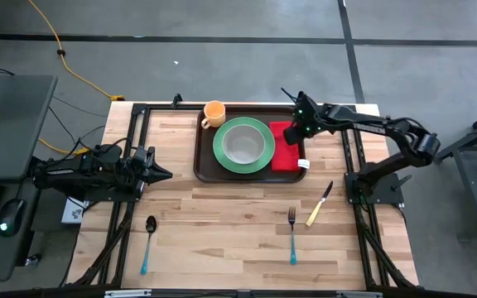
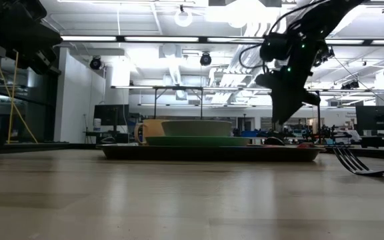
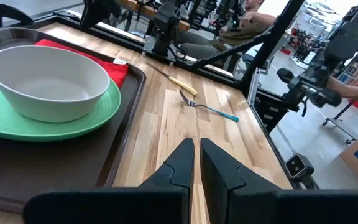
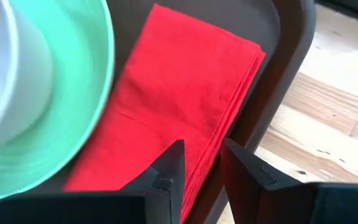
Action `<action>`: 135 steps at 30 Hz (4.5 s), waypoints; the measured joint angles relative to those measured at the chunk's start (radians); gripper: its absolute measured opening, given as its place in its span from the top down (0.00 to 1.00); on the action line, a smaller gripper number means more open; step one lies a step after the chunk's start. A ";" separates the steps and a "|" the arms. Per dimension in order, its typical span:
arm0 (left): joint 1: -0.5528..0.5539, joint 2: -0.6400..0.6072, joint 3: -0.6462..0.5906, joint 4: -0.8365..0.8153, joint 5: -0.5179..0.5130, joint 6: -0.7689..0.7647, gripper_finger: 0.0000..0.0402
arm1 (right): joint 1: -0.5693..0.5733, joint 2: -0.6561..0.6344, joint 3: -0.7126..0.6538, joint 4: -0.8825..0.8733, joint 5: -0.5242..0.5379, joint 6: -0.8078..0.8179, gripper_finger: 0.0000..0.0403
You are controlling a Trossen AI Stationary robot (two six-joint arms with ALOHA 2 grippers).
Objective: Set up tray
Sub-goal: Put the blue fork on top of the red table napkin to the right of the green plate
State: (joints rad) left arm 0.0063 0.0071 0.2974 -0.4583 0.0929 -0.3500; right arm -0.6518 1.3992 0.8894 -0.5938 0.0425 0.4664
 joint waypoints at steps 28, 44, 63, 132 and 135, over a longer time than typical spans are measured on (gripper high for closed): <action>0.000 0.000 0.000 0.003 0.005 -0.103 0.86 | 0.076 -0.198 0.000 -0.160 -0.102 0.029 0.80; 0.000 0.000 0.000 -0.001 0.004 -0.102 0.86 | 0.240 -0.213 0.000 -0.309 -0.169 0.188 0.80; 0.000 0.000 0.000 -0.016 0.004 -0.102 0.86 | 0.525 -0.257 0.000 -0.427 -0.213 0.520 0.80; 0.000 0.000 0.000 -0.040 -0.104 0.092 0.86 | 1.134 0.002 0.000 -0.075 -0.016 1.254 0.80; 0.000 0.000 0.000 -0.041 -0.104 0.092 0.86 | 1.139 0.030 0.000 -0.045 -0.037 1.254 0.80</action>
State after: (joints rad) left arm 0.0062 0.0067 0.2974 -0.4995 -0.0115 -0.2584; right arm 0.4869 1.4291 0.8894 -0.6392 0.0051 1.7208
